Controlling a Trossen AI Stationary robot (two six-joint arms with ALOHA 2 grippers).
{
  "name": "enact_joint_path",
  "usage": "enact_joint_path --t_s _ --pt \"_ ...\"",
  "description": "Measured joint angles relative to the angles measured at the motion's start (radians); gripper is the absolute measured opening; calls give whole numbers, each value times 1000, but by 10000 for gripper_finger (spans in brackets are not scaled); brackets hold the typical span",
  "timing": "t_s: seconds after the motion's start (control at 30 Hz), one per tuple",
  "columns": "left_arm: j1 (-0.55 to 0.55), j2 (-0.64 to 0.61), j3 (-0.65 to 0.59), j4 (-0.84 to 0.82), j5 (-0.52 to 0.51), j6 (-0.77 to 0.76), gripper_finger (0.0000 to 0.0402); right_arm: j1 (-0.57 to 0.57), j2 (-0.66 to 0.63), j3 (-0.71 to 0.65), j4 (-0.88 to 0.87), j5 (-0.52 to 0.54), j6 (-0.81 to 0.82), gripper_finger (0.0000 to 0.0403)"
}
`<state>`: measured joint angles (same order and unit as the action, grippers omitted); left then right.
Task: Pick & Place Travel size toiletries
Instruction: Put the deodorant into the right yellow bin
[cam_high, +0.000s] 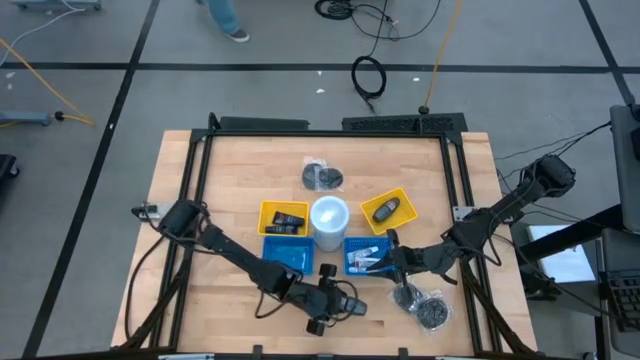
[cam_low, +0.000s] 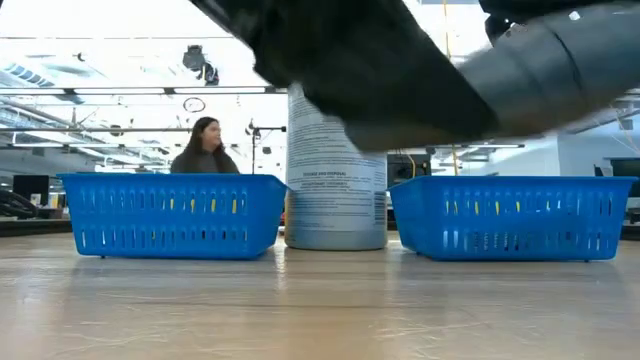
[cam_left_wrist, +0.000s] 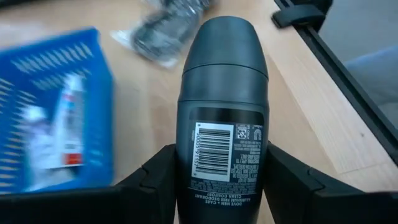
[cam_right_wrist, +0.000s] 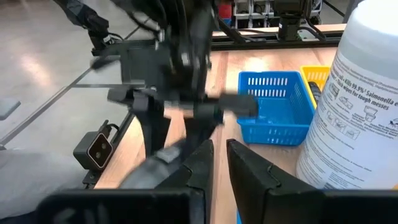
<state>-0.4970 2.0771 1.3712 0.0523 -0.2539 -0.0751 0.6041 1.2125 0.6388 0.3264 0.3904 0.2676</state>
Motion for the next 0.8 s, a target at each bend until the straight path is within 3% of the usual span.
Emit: enact_joint_path --t_s 0.23,0.47,0.6,0.8 --pt "-37 -139 1 -83 -191 46 173 0 0 0 34 0 -4 45" --pt "-63 -227 1 -107 -369 156 173 0 0 0 188 0 -144 51" --pt "-65 -257 1 -110 -399 180 173 0 0 0 249 0 -222 85" --pt "-64 -281 1 -111 -462 206 173 0 0 0 310 -2 -296 170"
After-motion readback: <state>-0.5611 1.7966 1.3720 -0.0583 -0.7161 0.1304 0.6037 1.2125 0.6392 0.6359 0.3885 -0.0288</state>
